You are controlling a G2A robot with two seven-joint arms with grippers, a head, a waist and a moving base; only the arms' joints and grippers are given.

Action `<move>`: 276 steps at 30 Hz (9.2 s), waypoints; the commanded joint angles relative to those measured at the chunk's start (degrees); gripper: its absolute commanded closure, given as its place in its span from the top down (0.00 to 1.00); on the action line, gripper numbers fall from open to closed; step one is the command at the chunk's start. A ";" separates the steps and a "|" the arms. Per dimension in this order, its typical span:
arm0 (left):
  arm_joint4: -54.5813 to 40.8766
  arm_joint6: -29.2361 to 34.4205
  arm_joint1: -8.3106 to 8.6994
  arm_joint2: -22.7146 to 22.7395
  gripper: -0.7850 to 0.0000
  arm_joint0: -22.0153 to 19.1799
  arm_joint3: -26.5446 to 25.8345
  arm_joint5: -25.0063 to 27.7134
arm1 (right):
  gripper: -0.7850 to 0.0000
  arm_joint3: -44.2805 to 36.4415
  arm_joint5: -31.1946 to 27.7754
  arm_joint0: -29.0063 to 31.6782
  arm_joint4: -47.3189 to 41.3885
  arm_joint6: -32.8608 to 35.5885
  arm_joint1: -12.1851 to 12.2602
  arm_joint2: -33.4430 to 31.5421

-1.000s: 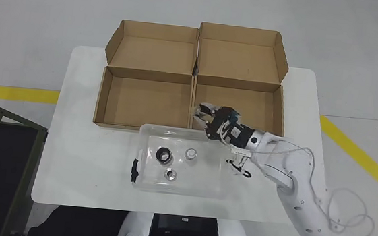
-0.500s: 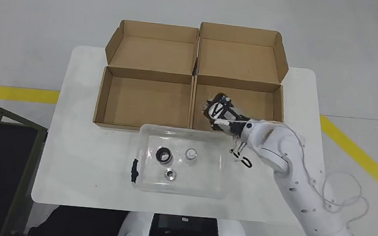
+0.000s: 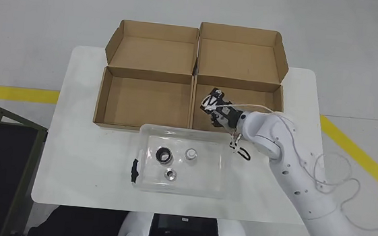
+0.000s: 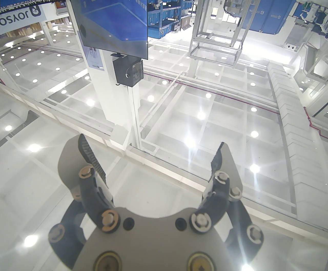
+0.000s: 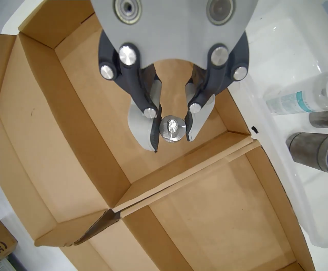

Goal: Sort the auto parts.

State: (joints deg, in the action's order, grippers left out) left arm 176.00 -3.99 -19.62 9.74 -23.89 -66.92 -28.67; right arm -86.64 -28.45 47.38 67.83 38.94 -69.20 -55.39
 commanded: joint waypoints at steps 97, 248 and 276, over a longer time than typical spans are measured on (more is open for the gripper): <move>0.00 0.00 0.00 0.00 1.00 0.00 0.00 0.00 | 0.80 -20.96 -11.98 21.26 5.91 -5.94 3.65 -2.60; 0.00 0.00 0.00 0.00 1.00 0.00 0.00 0.00 | 0.00 -20.01 -0.62 21.10 1.99 -19.92 4.60 -17.25; 0.00 0.00 0.00 0.00 1.00 0.00 0.00 0.00 | 0.00 -3.86 1.21 10.51 -0.68 -11.61 3.31 -11.59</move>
State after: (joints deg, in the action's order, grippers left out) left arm 176.00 -3.99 -19.62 9.74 -23.89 -66.92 -28.67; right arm -90.85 -27.29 58.14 67.22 27.26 -65.85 -67.12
